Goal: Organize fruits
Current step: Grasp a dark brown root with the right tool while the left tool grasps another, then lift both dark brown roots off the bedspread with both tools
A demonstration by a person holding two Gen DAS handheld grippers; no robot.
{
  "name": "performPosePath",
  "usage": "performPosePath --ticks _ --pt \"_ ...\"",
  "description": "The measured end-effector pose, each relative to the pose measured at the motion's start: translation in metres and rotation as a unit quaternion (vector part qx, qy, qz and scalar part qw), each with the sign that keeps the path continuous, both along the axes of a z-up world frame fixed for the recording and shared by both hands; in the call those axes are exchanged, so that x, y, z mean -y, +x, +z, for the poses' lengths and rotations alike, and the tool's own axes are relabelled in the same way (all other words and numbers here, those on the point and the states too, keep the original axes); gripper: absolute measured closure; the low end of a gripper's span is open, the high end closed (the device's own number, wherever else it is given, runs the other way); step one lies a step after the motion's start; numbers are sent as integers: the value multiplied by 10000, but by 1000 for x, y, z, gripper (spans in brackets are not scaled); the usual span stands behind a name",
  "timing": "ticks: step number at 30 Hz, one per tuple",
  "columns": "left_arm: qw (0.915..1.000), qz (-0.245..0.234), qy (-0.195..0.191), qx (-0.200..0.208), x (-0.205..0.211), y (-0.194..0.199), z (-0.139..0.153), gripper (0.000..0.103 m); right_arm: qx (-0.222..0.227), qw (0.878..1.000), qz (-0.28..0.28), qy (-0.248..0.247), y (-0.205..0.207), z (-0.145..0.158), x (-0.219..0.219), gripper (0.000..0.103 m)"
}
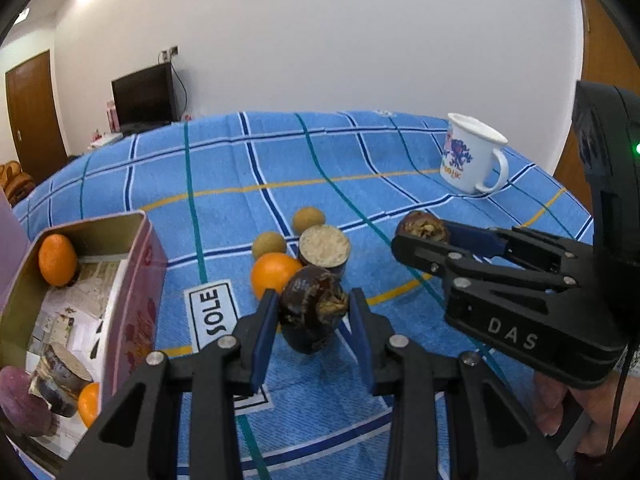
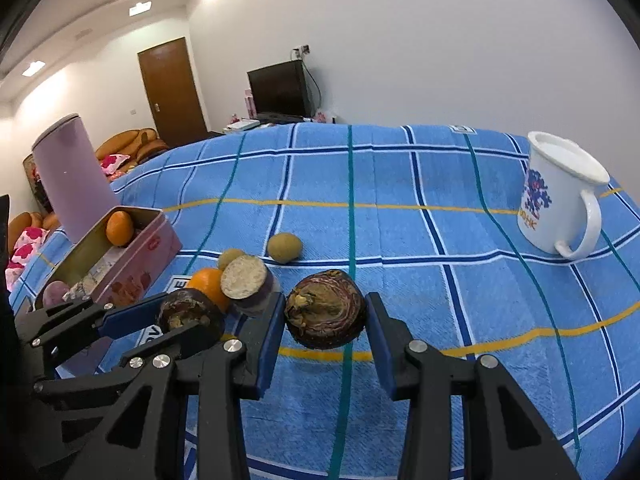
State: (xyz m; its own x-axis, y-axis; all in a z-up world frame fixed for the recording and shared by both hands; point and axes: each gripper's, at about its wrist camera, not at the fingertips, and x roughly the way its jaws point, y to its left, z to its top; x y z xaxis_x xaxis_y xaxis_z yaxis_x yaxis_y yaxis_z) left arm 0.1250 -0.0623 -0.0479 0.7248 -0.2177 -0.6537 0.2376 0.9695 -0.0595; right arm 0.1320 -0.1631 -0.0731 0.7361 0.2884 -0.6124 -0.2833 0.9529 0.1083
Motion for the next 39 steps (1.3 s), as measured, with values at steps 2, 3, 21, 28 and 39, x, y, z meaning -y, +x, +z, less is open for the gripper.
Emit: performPosePath --ticks 2,3,21,28,39 --pt "9999 38 29 97 0 -3 2 66 65 10000 25 -1 -2 2 -1 61" --pt "9999 63 33 140 -1 -4 4 66 90 9999 47 5 -3 2 -1 61" --pt "9975 269 41 652 -6 -19 14 66 440 9989 156 74 -14 10 0 61" --pt "9964 293 69 788 -5 -24 17 66 614 9979 184 73 -20 12 -2 61" --pt "9942 359 41 1017 -7 -31 22 66 891 9957 248 87 -29 17 -2 61"
